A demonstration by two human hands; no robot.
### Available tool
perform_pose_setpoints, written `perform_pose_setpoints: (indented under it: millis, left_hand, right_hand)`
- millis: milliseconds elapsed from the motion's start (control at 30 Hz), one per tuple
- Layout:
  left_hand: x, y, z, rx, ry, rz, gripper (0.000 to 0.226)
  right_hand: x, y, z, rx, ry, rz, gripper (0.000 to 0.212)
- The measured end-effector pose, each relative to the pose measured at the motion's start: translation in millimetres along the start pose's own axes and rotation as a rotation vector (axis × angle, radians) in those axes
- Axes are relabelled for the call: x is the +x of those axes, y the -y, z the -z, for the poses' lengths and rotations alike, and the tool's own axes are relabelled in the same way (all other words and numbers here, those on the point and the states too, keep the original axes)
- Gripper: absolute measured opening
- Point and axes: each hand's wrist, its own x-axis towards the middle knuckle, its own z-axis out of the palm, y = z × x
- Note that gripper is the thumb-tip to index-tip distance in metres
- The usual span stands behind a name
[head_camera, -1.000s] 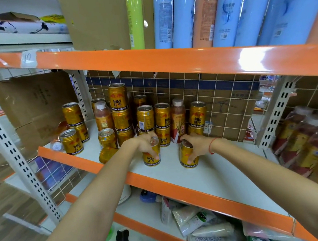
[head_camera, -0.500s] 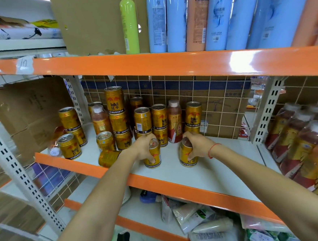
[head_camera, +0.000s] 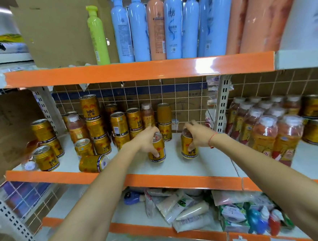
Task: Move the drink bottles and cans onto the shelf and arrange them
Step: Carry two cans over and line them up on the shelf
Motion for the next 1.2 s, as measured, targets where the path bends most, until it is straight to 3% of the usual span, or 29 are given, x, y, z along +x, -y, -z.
perform_pose_setpoints:
  millis: [133,800,1200]
  left_hand:
    - [-8,-35,-8,-0.018,0.027,-0.041,0.078]
    - [-111,-232,-62,-0.039,0.089,-0.157,0.078]
    - [-96,-304,-70,-0.042,0.082,-0.289,0.080]
  right_hand:
    - [-40,-15,11,-0.042,-0.024,-0.015,0.077]
    - [-297,-98,23,0.013,-0.044,-0.224,0.081]
    - [-354,-139,42,0.026,-0.074,-0.366,0.071]
